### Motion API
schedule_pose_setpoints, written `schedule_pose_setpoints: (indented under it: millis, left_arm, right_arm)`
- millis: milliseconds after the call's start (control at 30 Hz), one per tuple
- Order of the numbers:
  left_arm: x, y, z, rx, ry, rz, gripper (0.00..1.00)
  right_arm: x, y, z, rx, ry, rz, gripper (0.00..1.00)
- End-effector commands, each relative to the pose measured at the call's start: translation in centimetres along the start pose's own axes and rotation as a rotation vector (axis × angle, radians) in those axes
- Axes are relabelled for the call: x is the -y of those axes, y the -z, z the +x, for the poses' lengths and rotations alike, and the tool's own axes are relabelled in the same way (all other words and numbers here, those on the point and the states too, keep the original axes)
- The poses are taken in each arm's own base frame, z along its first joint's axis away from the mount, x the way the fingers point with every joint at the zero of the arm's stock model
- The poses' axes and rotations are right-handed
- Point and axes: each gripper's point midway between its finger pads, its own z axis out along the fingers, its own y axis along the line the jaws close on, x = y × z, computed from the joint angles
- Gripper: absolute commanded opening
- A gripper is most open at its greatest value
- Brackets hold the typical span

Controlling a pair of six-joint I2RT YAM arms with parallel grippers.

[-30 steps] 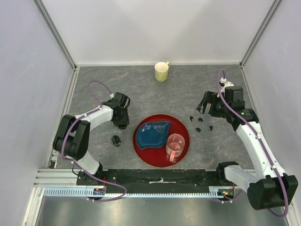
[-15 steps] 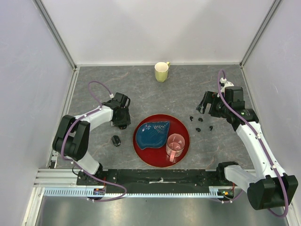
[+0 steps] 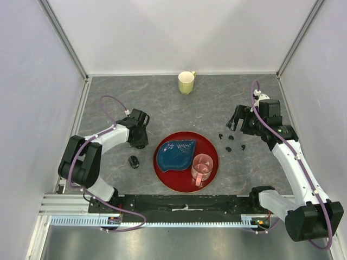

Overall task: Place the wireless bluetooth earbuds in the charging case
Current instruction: Pick up the charging case at the center of the board.

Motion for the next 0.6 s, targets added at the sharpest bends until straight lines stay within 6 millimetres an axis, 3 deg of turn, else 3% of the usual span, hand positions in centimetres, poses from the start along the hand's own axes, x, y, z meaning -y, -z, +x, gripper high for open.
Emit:
schedule_pose_setpoints:
  millis: [0, 300, 333, 567]
  left_arm:
    - [0.2, 0.3, -0.3, 0.026, 0.036, 0.007, 0.48]
    - [1.2, 1.9, -1.3, 0.108, -0.021, 0.067, 0.22]
    - [1.3, 2.2, -1.6, 0.123, -0.028, 0.075, 0.15]
    - [2.3, 5.3, -3.4, 0.259, -0.056, 0.17, 0.11]
  right_arm:
    - [0.1, 0.0, 0.2, -0.005, 0.003, 0.002, 0.98]
    - [-0.1, -0.1, 0.7, -0.025, -0.01, -0.012, 0.98]
    - [-0.2, -0.1, 0.8, -0.027, -0.011, -0.016, 0.98]
    - [-0.6, -0.3, 1.1, -0.046, -0.031, -0.038, 0.98]
